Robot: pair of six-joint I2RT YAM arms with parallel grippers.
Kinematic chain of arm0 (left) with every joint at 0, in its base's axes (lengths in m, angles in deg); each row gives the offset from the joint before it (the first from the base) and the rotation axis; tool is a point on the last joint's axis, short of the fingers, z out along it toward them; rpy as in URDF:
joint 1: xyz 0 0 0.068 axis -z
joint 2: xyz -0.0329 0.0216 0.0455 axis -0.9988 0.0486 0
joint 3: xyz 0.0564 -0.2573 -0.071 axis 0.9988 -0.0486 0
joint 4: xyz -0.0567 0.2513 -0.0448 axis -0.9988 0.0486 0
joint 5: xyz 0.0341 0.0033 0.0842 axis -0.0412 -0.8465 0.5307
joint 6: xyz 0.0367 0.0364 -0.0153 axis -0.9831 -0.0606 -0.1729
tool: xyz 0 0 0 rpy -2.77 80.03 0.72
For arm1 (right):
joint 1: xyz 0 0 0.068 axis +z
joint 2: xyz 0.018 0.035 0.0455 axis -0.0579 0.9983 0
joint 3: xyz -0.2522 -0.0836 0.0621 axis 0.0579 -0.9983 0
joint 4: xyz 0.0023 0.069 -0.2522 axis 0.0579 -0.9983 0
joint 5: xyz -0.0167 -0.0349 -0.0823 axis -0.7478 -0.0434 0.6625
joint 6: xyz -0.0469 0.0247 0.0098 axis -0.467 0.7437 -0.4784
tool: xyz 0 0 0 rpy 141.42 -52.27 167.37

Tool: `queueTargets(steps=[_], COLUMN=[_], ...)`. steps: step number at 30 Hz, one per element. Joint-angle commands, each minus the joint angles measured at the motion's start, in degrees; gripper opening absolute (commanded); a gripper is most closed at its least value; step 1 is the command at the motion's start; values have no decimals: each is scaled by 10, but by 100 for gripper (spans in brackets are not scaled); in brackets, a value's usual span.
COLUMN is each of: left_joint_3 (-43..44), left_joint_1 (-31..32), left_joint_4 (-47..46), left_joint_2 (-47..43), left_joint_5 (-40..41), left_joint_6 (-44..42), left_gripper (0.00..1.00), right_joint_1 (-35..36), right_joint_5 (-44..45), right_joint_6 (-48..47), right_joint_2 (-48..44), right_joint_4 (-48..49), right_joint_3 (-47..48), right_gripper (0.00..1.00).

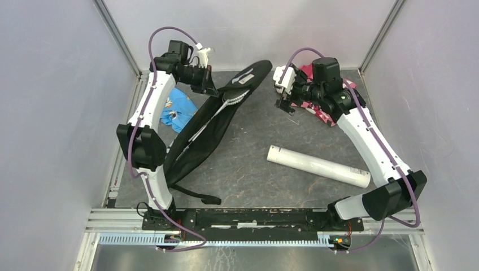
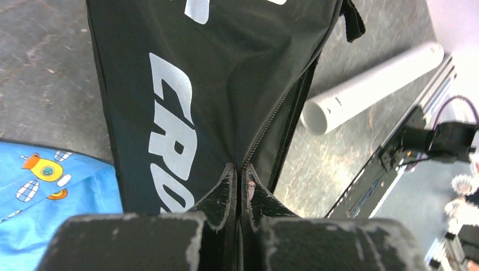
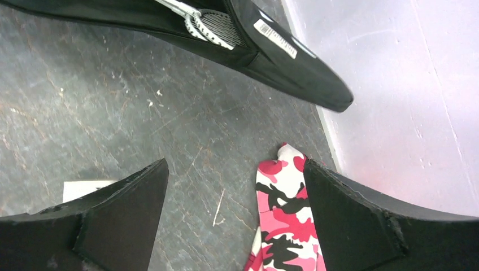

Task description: Pack up the badminton gear

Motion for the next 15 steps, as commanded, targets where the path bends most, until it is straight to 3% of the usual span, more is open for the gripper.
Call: queueTargets(steps=[1,15], left_joint_3=[7,-22], left_joint_1=[27,102], left_joint_4=[43,96], left_joint_2=[-39,-60], left_joint_5=[-19,-17], left_joint_6=[-74,-126], left_gripper=[2,2], right_joint_1=[6,52], right_joint_5=[5,123], right_joint_6=[-99,-241], right_joint_2=[-8,28], right_joint_4=[-43,-89], right_joint_3=[20,17], right_gripper=[96,98])
